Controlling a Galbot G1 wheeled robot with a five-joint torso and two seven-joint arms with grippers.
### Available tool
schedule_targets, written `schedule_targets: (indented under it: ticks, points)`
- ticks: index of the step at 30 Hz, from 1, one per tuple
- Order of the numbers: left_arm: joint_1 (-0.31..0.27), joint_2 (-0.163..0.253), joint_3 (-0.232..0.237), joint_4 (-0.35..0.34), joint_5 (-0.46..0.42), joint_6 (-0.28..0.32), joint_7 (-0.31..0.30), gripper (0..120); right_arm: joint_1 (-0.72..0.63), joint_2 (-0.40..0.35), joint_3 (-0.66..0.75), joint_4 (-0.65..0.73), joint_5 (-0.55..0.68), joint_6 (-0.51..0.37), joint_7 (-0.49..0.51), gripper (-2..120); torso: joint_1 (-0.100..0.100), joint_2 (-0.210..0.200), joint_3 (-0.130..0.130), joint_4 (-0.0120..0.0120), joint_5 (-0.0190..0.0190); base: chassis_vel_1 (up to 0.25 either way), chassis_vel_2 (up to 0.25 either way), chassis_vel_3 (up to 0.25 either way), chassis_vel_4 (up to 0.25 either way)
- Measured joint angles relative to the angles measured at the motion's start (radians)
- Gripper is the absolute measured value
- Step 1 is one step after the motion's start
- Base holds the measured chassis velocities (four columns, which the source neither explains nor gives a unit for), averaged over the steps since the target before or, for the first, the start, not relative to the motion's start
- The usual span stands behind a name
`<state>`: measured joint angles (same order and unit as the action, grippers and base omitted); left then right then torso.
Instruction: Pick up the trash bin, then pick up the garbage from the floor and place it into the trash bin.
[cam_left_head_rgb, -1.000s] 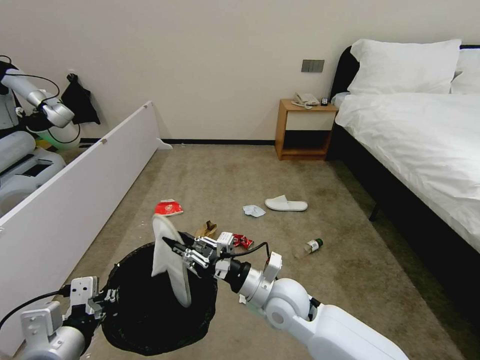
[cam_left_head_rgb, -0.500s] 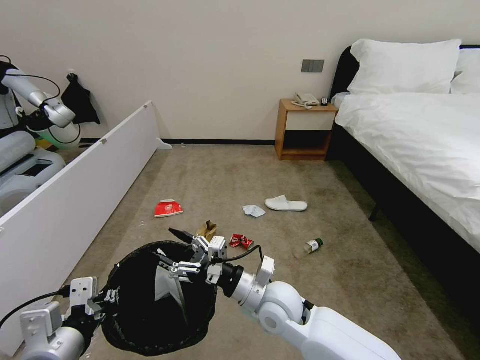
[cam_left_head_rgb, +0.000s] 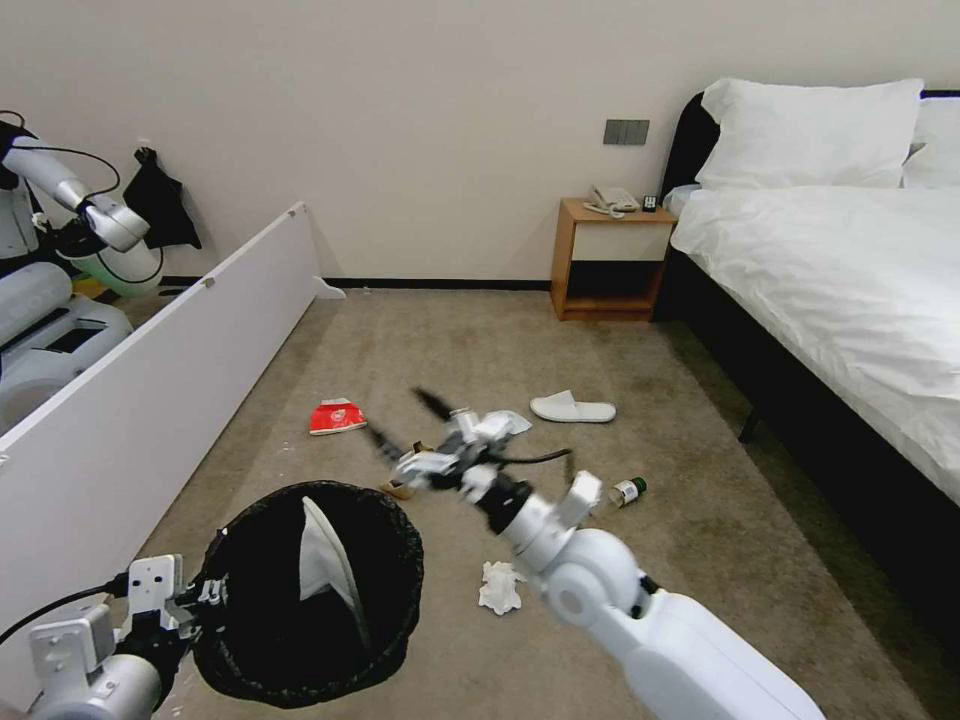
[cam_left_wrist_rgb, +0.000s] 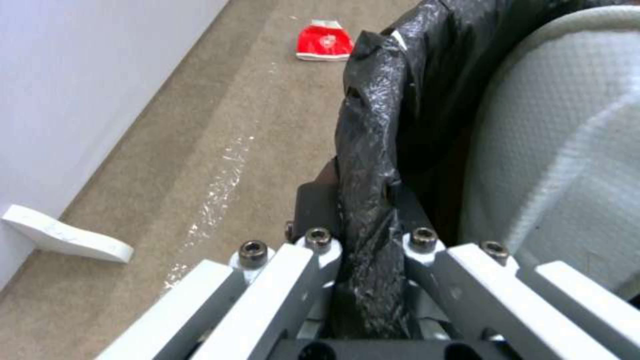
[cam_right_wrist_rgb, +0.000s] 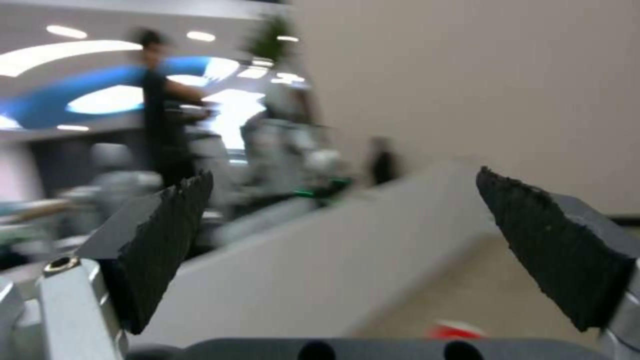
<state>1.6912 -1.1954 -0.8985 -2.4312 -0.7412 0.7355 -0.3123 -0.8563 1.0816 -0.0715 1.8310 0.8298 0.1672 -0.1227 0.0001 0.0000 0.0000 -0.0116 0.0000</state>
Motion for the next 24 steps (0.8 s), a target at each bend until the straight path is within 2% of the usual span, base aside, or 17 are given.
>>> schedule_targets:
  ticks: [3, 4, 8, 9, 10, 12, 14, 16, 19, 24]
  points:
    - [-0.004, -0.004, -0.014, 0.009, 0.010, 0.000, 0.007, 4, -0.072, -0.017, 0.086, 0.000, -0.030, -0.004, 0.055, 100, 0.000, 0.000, 0.000, -0.0002, 0.0003, 0.000, 0.000, 0.000, 0.000]
    - [-0.005, -0.004, -0.022, 0.016, 0.013, 0.000, 0.009, 4, -0.114, -0.019, 0.131, 0.000, -0.051, -0.010, 0.082, 100, 0.000, 0.000, 0.000, 0.0004, 0.0002, 0.000, 0.000, 0.000, 0.000]
    - [-0.004, 0.000, -0.043, 0.031, 0.015, 0.000, 0.013, 4, -0.194, -0.021, 0.208, 0.000, -0.118, -0.021, 0.122, 100, 0.000, 0.000, 0.000, 0.0006, 0.0002, 0.000, 0.000, 0.000, 0.000]
    - [0.000, 0.005, -0.065, 0.041, 0.009, 0.000, 0.020, 4, -0.257, -0.018, 0.267, 0.006, -0.175, -0.026, 0.142, 100, 0.000, 0.000, 0.000, 0.0006, 0.0000, 0.000, 0.000, 0.000, 0.000]
    - [0.000, 0.005, -0.065, 0.041, 0.009, 0.000, 0.020, 4, -0.257, -0.018, 0.267, 0.006, -0.175, -0.026, 0.142, 100, 0.000, 0.000, 0.000, 0.0006, 0.0000, 0.000, 0.000, 0.000, 0.000]
    - [0.004, 0.013, -0.112, 0.063, -0.022, 0.000, 0.027, 4, -0.375, 0.011, 0.358, 0.021, -0.274, -0.031, 0.165, 100, 0.000, 0.000, 0.000, 0.0000, 0.0002, 0.000, 0.000, 0.000, 0.000]
    - [0.004, 0.014, -0.116, 0.065, -0.025, 0.000, 0.028, 4, -0.389, 0.015, 0.368, 0.023, -0.284, -0.031, 0.167, 100, 0.000, 0.000, 0.000, 0.0002, 0.0000, 0.000, 0.000, 0.000, 0.000]
    - [0.005, 0.018, -0.157, 0.087, -0.043, 0.000, 0.036, 4, -0.483, 0.051, 0.439, 0.032, -0.350, -0.031, 0.182, 100, 0.000, 0.000, 0.000, 0.0004, 0.0002, 0.000, 0.000, 0.000, 0.000]
    - [0.006, 0.018, -0.169, 0.095, -0.047, 0.000, 0.041, 4, -0.510, 0.064, 0.462, 0.036, -0.366, -0.030, 0.187, 100, 0.000, 0.000, 0.000, 0.0008, -0.0001, 0.000, 0.000, 0.000, 0.000]
    - [0.008, 0.021, -0.203, 0.131, -0.058, 0.000, 0.053, 4, -0.616, 0.089, 0.540, 0.027, -0.468, -0.016, 0.179, 100, 0.000, 0.000, 0.000, 0.0003, -0.0003, 0.000, 0.000, 0.000, 0.000]
